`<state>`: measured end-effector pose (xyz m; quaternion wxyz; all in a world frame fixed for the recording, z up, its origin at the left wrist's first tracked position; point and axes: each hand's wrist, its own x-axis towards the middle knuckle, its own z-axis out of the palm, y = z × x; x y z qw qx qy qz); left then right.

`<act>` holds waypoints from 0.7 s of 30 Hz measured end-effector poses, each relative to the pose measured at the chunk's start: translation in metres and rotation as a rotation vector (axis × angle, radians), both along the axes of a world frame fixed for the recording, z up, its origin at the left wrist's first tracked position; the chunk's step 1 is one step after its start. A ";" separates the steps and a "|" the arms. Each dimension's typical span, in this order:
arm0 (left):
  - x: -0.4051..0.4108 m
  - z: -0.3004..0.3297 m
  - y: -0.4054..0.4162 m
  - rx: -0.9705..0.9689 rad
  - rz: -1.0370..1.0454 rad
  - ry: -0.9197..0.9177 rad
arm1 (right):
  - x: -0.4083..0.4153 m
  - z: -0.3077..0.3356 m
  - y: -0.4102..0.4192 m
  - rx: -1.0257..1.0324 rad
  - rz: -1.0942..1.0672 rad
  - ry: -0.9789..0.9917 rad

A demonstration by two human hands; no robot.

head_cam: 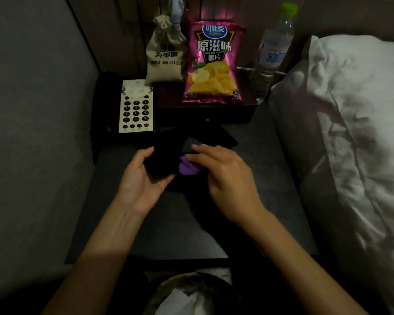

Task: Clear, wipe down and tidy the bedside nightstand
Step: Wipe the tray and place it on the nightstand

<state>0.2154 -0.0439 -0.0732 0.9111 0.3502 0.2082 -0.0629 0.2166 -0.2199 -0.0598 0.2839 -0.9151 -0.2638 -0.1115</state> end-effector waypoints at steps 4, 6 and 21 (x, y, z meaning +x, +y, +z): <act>0.001 0.002 0.009 0.016 -0.042 0.029 | 0.020 0.006 -0.036 0.226 -0.454 0.153; 0.001 0.003 0.014 -0.032 -0.082 0.024 | 0.030 0.004 -0.056 0.252 -0.609 0.290; 0.011 -0.009 0.013 -0.114 -0.274 0.006 | 0.041 -0.013 -0.057 1.153 -0.667 0.991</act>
